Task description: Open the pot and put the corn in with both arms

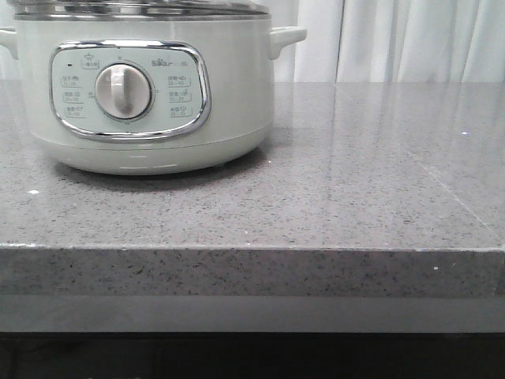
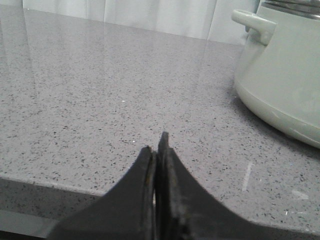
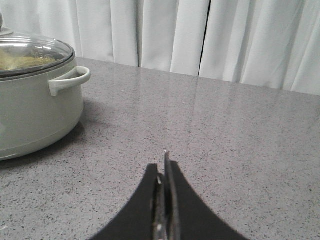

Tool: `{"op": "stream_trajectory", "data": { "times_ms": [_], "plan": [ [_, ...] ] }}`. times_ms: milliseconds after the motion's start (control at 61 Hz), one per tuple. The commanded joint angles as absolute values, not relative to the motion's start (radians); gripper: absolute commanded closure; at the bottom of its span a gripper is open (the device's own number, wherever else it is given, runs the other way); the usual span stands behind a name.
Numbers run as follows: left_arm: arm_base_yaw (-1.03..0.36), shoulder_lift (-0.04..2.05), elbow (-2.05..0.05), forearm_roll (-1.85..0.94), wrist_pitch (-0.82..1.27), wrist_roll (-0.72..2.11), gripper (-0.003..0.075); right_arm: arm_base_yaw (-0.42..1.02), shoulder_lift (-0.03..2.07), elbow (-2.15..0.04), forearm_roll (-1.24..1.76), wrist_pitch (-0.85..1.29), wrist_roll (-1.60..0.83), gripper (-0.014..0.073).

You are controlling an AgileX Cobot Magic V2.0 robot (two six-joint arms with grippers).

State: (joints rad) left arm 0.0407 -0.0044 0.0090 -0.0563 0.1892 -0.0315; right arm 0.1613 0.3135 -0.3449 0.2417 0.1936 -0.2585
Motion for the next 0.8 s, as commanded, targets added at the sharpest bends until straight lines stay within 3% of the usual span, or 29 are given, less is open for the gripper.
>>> {"op": "stream_trajectory", "data": {
  "times_ms": [0,295,508,786],
  "plan": [
    [0.044,-0.029,0.006,-0.057,0.111,-0.037,0.0738,0.157,0.319,-0.371,0.236,0.117,-0.272,0.0661],
    [0.044,-0.029,0.006,-0.057,0.111,-0.037,0.0738,0.156,0.229,-0.196,0.019,0.050,-0.167,0.0661],
    [0.044,-0.029,0.006,-0.057,0.111,-0.037,0.0738,0.117,0.052,-0.019,0.051,0.052,-0.162,0.0661],
    [0.044,-0.029,0.006,-0.057,0.111,-0.037,0.0738,0.064,-0.031,0.026,0.128,0.065,-0.162,0.0661]
  ]
}}
